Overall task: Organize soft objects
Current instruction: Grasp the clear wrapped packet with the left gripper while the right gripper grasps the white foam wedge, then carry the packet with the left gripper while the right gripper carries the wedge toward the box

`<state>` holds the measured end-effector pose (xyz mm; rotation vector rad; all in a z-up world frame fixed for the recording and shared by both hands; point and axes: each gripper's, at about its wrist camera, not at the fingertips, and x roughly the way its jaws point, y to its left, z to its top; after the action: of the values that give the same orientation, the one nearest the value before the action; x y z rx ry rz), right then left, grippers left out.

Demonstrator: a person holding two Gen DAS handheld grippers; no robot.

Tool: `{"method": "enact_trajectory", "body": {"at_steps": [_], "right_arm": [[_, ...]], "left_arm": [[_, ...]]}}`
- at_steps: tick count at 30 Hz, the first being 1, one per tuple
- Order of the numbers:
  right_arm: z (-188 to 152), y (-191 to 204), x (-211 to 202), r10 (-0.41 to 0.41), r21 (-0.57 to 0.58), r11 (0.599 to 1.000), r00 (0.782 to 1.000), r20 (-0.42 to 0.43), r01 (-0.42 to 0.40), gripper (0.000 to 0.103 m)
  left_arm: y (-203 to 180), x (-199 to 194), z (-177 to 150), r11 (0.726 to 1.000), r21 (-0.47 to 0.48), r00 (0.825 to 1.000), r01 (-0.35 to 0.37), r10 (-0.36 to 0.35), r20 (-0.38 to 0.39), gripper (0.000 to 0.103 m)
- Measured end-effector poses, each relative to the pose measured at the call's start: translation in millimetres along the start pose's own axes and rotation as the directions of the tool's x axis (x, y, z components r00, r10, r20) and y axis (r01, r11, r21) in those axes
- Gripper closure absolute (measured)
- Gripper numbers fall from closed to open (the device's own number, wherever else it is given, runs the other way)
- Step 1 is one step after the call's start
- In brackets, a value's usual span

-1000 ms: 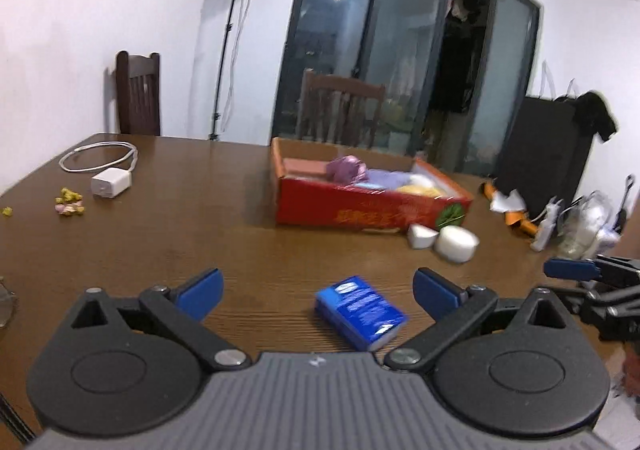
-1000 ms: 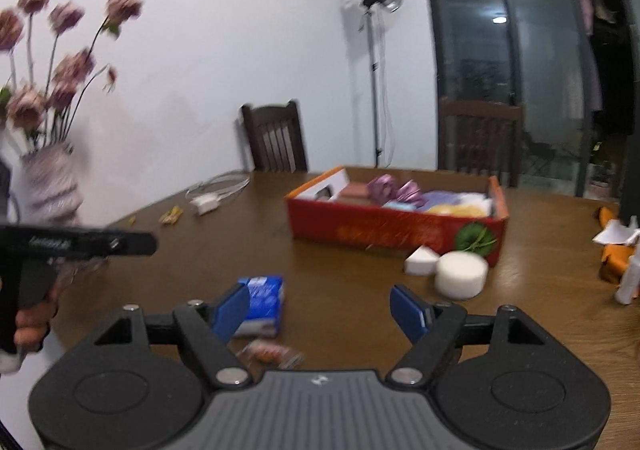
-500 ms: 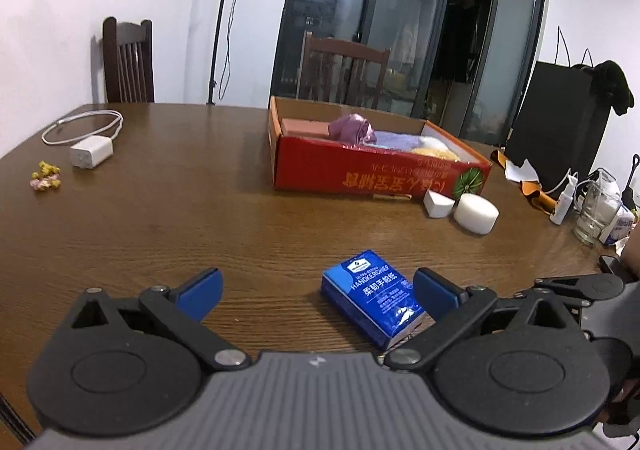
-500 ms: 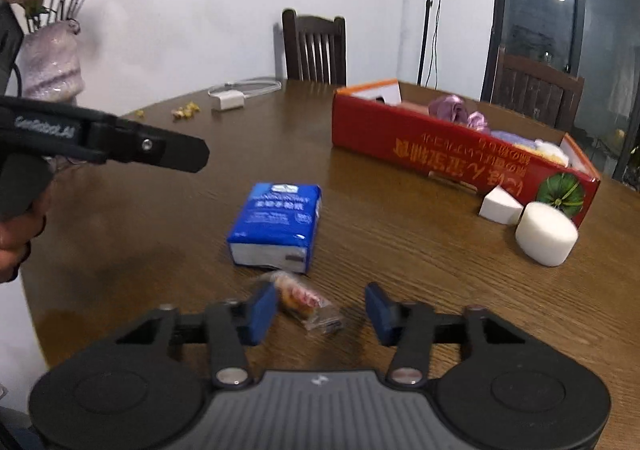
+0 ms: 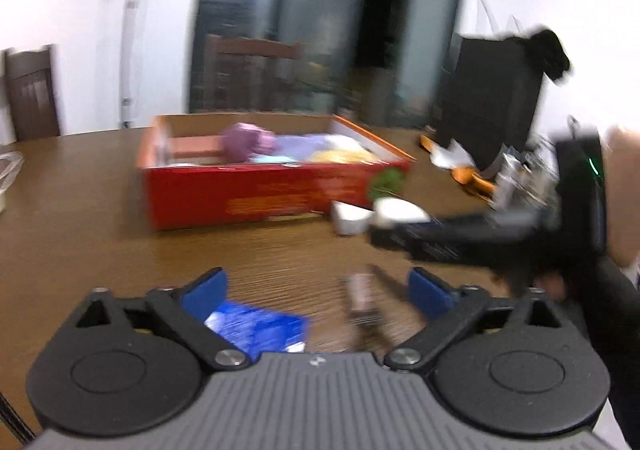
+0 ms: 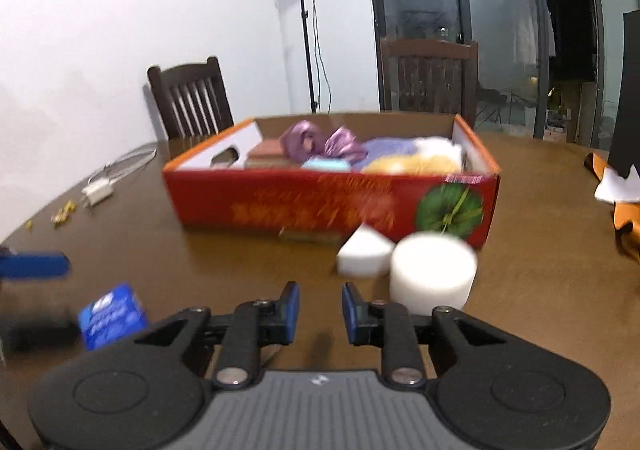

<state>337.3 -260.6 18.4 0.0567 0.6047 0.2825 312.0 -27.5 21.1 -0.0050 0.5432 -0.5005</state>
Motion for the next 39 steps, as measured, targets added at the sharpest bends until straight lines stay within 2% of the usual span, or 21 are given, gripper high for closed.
{"method": "enact_trajectory", "body": {"at_steps": [2, 4, 7, 9, 10, 11, 12, 15, 18, 19, 20, 23, 25, 29, 32, 34, 39], "right_arm": [[9.3, -8.9, 6.6, -0.002, -0.001, 1.000, 1.000, 0.005, 0.003, 0.077], [18.2, -17.0, 11.9, -0.009, -0.001, 1.000, 1.000, 0.014, 0.009, 0.077], [31.4, -25.9, 22.0, -0.016, -0.022, 1.000, 1.000, 0.019, 0.017, 0.073], [37.4, -28.0, 32.3, -0.015, -0.056, 0.998, 1.000, 0.000, 0.015, 0.068], [40.2, -27.7, 38.1, -0.022, -0.077, 0.997, 1.000, -0.012, 0.021, 0.064], [41.6, -26.6, 42.6, -0.028, -0.104, 0.994, 0.999, -0.028, 0.025, 0.059], [42.9, -24.9, 47.6, -0.033, -0.128, 0.991, 0.999, -0.044, 0.027, 0.057], [45.4, -23.5, 64.1, -0.038, -0.165, 0.986, 0.994, -0.103, 0.021, 0.055], [43.7, -22.7, 75.1, -0.022, -0.194, 0.981, 0.989, -0.148, -0.007, 0.053], [43.8, -22.2, 77.2, -0.009, -0.194, 0.981, 0.987, -0.162, -0.023, 0.056], [44.2, -21.1, 78.2, 0.007, -0.199, 0.979, 0.986, -0.169, -0.042, 0.067], [45.6, -11.5, 79.1, 0.032, -0.247, 0.966, 0.980, -0.196, -0.080, 0.076], [46.2, -5.9, 75.0, 0.053, -0.252, 0.962, 0.978, -0.201, -0.104, 0.079], [45.0, 9.7, 32.8, 0.114, -0.258, 0.957, 0.989, -0.093, -0.134, 0.078], [37.8, 15.2, -12.9, 0.177, -0.199, 0.965, 0.984, 0.009, -0.171, 0.076], [26.9, 17.8, -34.2, 0.203, -0.152, 0.968, 0.979, 0.024, -0.197, 0.075], [7.3, 18.9, -63.3, 0.208, -0.087, 0.975, 0.978, 0.027, -0.205, 0.075]], "left_arm": [[-7.6, 26.1, 6.4, 0.999, 0.016, 0.997, 0.033, -0.032, -0.077, 0.042], [-10.5, 50.4, 9.1, 0.998, -0.008, 0.987, 0.059, -0.060, -0.151, 0.047], [-21.9, 73.8, 7.5, 0.998, 0.044, 0.982, 0.038, -0.029, -0.189, 0.048], [-26.6, 85.8, 4.9, 0.997, 0.070, 0.976, 0.020, -0.005, -0.219, 0.059], [-28.9, 88.9, 4.2, 0.996, 0.089, 0.978, 0.009, 0.010, -0.208, 0.068], [-30.7, 91.1, 4.0, 0.994, 0.114, 0.978, -0.004, 0.028, -0.207, 0.080], [-30.9, 92.6, 4.3, 0.992, 0.123, 0.977, -0.015, 0.041, -0.207, 0.087], [-20.6, 90.8, 10.2, 0.999, 0.054, 0.981, 0.007, 0.004, -0.194, 0.088], [-10.4, 76.7, 21.4, 0.999, 0.020, 0.992, -0.032, 0.034, -0.124, 0.088], [-5.2, 70.6, 25.2, 0.999, 0.002, 0.994, -0.047, 0.047, -0.100, 0.088], [-0.7, 65.9, 28.7, 0.998, -0.012, 0.995, -0.056, 0.055, -0.087, 0.088], [11.3, 51.4, 36.4, 0.994, -0.041, 0.994, -0.101, 0.099, -0.051, 0.088], [16.0, 42.4, 38.1, 0.991, -0.056, 0.993, -0.118, 0.116, -0.038, 0.088], [14.2, 15.6, 32.7, 0.988, -0.080, 0.991, -0.131, 0.131, -0.010, 0.088], [15.3, -4.3, 26.5, 0.986, -0.103, 0.992, -0.128, 0.129, 0.004, 0.088], [15.8, -15.0, 22.7, 0.984, -0.120, 0.991, -0.128, 0.130, 0.009, 0.088], [17.3, -27.5, 17.1, 0.982, -0.153, 0.993, -0.109, 0.114, 0.020, 0.088]]}}
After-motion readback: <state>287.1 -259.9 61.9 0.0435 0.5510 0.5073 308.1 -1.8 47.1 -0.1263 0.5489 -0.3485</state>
